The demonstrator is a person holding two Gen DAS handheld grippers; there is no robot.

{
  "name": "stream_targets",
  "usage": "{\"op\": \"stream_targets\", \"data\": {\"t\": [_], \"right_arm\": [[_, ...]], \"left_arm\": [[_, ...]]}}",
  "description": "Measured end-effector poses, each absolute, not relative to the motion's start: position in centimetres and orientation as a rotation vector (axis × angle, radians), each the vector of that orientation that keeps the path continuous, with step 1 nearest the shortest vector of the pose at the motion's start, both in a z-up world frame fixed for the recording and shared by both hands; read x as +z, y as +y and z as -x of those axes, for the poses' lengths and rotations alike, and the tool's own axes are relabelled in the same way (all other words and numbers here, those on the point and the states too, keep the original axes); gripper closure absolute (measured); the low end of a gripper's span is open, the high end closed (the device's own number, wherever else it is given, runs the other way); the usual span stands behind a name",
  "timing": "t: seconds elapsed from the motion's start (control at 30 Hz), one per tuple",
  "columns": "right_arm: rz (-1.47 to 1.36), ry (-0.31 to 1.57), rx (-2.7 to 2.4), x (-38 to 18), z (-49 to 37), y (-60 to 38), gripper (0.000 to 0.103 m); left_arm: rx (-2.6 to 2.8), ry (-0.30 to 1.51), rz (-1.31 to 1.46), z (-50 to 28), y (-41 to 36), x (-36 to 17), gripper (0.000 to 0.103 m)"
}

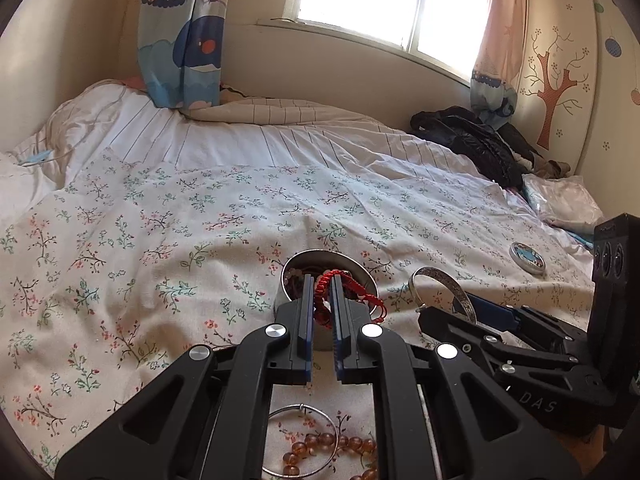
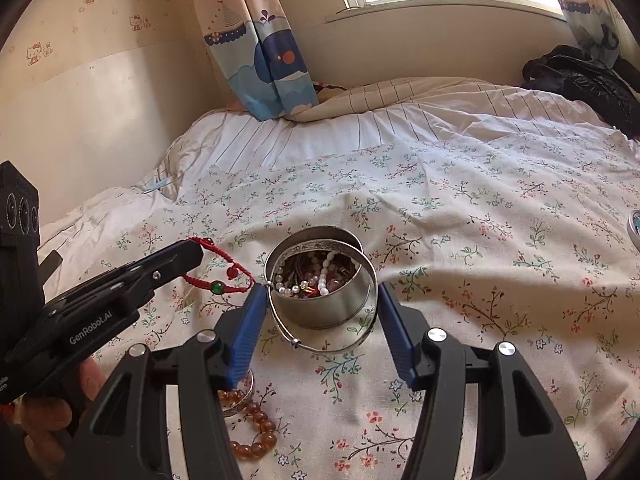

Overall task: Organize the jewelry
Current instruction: 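Carry the red bracelet and silver bangle over the tin and open both grippers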

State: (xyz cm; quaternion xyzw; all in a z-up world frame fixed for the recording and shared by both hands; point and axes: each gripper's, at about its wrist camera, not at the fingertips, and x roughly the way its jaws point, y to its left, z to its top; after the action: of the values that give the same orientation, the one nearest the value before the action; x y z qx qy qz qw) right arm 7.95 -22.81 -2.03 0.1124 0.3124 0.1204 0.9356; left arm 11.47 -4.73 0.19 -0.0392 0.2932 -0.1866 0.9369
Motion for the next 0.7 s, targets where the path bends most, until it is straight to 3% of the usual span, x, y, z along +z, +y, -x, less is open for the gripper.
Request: {"op": "stream_targets", "data": {"t": [0.47,0.57,0.63,0.7], "right_arm": [[-0.213,0.641,0.238,-2.6,-11.7,-22.8,0.047],[-0.206,0.653,0.241,-3.0,-12.4,-22.6,0.047],[-0.199,0.655,0.242,-3.1,-12.7,-22.4,0.047],[-0.193,0.658,0.243,-3.2,-13.0,-22.2,0.047]], "left_arm": [[-0.393,0.695,0.182,-18.7,-6.7,-2.7,0.094],[-0.371,0.760,0.189,-19.7,-6.3,-4.1,0.080],[-0.364,0.753,0.212,-19.7,-5.6,-4.1,0.061],[-0.342,0.736,0.257,-19.7,-4.5,-3.7,0.049]]}}
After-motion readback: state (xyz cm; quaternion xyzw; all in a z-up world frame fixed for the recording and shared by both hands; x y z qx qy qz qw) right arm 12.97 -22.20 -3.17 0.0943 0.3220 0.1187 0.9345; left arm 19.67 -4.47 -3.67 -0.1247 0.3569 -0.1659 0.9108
